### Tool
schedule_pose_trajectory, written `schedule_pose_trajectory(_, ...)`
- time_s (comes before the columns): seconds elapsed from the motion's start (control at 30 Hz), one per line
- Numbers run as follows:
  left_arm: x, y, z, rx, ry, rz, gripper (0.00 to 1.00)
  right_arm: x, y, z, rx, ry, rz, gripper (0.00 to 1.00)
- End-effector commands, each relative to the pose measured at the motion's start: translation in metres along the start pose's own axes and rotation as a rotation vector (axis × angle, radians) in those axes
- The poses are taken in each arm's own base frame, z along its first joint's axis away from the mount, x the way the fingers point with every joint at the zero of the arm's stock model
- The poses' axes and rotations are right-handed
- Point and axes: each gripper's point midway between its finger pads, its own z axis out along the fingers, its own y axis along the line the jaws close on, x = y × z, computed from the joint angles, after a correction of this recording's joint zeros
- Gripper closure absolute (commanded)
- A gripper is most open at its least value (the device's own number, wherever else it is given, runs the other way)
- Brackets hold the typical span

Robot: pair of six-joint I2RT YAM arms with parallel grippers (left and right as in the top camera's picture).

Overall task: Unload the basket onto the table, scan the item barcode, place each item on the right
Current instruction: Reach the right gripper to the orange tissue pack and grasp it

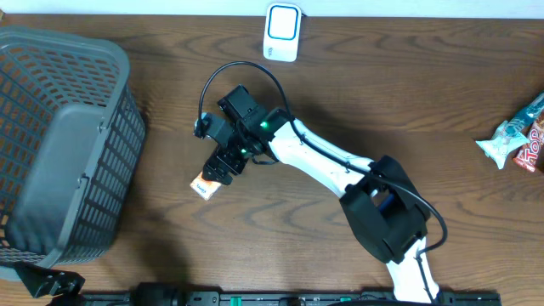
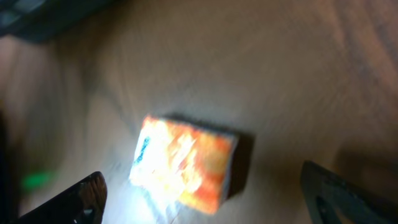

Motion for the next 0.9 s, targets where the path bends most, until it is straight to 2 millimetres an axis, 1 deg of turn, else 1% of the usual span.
schedule_pose_trajectory(0.0, 0.001, 0.001, 0.001, -0.013, -0.003, -0.006, 0.00, 0.014, -0.002, 0.030, -0.025, 0.025, 0.070, 0.09)
schedule_pose_trajectory(0.07, 0.001, 0.001, 0.001, -0.013, -0.003, -0.006, 0.00, 0.020, -0.001, 0.041, -0.061, 0.030, 0.101, 0.12)
schedule_pose_trajectory(0.17, 0.001, 0.001, 0.001, -0.013, -0.003, -0.006, 0.00, 0.027, 0.011, 0.052, -0.164, 0.041, 0.119, 0.16)
schedule_pose_trajectory(0.2, 0.001, 0.001, 0.001, -0.013, -0.003, -0.006, 0.00, 0.031, 0.013, 0.056, -0.181, 0.048, 0.124, 0.19)
schedule_pose_trajectory(0.23, 0.001, 0.001, 0.001, -0.013, -0.003, -0.006, 0.00, 0.035, 0.013, 0.060, -0.181, 0.060, 0.131, 0.24)
schedule_pose_trajectory(0.3, 0.001, 0.001, 0.001, -0.013, -0.003, -0.006, 0.00, 0.048, 0.013, 0.071, -0.184, 0.098, 0.163, 0.39)
schedule_pose_trajectory(0.37, 0.001, 0.001, 0.001, -0.013, -0.003, -0.005, 0.00, 0.059, 0.014, 0.077, -0.188, 0.132, 0.187, 0.48)
schedule_pose_trajectory(0.43, 0.001, 0.001, 0.001, -0.013, -0.003, -0.006, 0.00, 0.072, 0.015, 0.082, -0.193, 0.177, 0.209, 0.61)
schedule_pose_trajectory(0.47, 0.001, 0.001, 0.001, -0.013, -0.003, -0.006, 0.00, 0.076, 0.015, 0.082, -0.194, 0.190, 0.215, 0.71)
schedule_pose_trajectory(0.5, 0.001, 0.001, 0.001, -0.013, -0.003, -0.006, 0.00, 0.080, 0.015, 0.082, -0.195, 0.206, 0.218, 0.89)
schedule_pose_trajectory(0.53, 0.001, 0.001, 0.001, -0.013, -0.003, -0.006, 0.00, 0.084, 0.015, 0.081, -0.189, 0.222, 0.219, 0.99)
schedule_pose_trajectory(0.6, 0.001, 0.001, 0.001, -0.013, -0.003, -0.006, 0.00, 0.090, 0.010, 0.078, -0.169, 0.246, 0.247, 0.99)
schedule_pose_trajectory(0.67, 0.001, 0.001, 0.001, -0.013, -0.003, -0.006, 0.00, 0.091, 0.004, 0.069, -0.155, 0.265, 0.352, 0.99)
schedule_pose_trajectory(0.73, 0.001, 0.001, 0.001, -0.013, -0.003, -0.006, 0.00, 0.087, -0.003, 0.055, -0.138, 0.283, 0.472, 0.99)
schedule_pose_trajectory(0.77, 0.001, 0.001, 0.001, -0.013, -0.003, -0.006, 0.00, 0.085, -0.008, 0.045, -0.127, 0.291, 0.533, 0.99)
schedule_pose_trajectory(0.87, 0.001, 0.001, 0.001, -0.013, -0.003, -0.006, 0.00, 0.076, -0.028, 0.006, -0.085, 0.306, 0.754, 0.99)
